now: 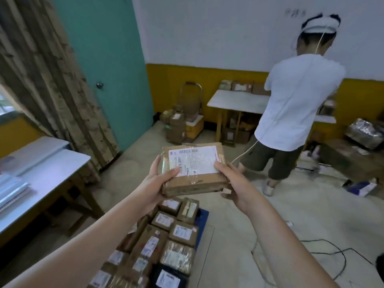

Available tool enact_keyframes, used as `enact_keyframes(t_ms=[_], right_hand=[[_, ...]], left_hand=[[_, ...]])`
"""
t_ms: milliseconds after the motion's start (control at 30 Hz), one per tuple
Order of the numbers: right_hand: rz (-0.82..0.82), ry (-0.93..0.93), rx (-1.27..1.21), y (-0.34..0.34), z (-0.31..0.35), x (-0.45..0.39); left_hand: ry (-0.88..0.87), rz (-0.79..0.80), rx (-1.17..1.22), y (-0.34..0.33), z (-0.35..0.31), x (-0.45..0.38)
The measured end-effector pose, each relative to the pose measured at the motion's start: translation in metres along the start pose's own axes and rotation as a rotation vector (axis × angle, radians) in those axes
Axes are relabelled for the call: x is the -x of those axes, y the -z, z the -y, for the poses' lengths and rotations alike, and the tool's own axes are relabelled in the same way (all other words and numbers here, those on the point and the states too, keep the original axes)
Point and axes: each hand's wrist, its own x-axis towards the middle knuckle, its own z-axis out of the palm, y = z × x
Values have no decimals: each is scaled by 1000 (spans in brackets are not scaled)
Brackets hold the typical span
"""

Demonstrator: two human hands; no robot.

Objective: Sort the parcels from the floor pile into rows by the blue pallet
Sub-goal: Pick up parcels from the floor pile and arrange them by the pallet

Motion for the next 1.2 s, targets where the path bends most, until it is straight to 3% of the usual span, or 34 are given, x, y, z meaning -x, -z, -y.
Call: enact_keyframes(t_ms=[233, 367, 600, 800, 1000, 1100, 1200], right_hand=[[-114, -46, -309, 56, 9, -147], [-191, -79, -206, 112, 20, -247], [-102, -141, 44, 185, -12, -387], [-50, -253, 219, 215, -133, -482], [-49, -332, 302, 225, -314, -562], [-68, -353, 348, 235, -413, -600], [-129, -362, 367, 248, -508, -633]], left_hand=[[31, -76, 0, -71, 0, -149], [111, -162, -84, -102, 10, -235], [342, -268, -208, -126, 73, -344], [546, -296, -287, -95, 175, -439], [635, -262, -480, -25, 335, -533], [593, -172, -746, 5, 407, -570], [487, -58, -1280, 43, 470, -603]])
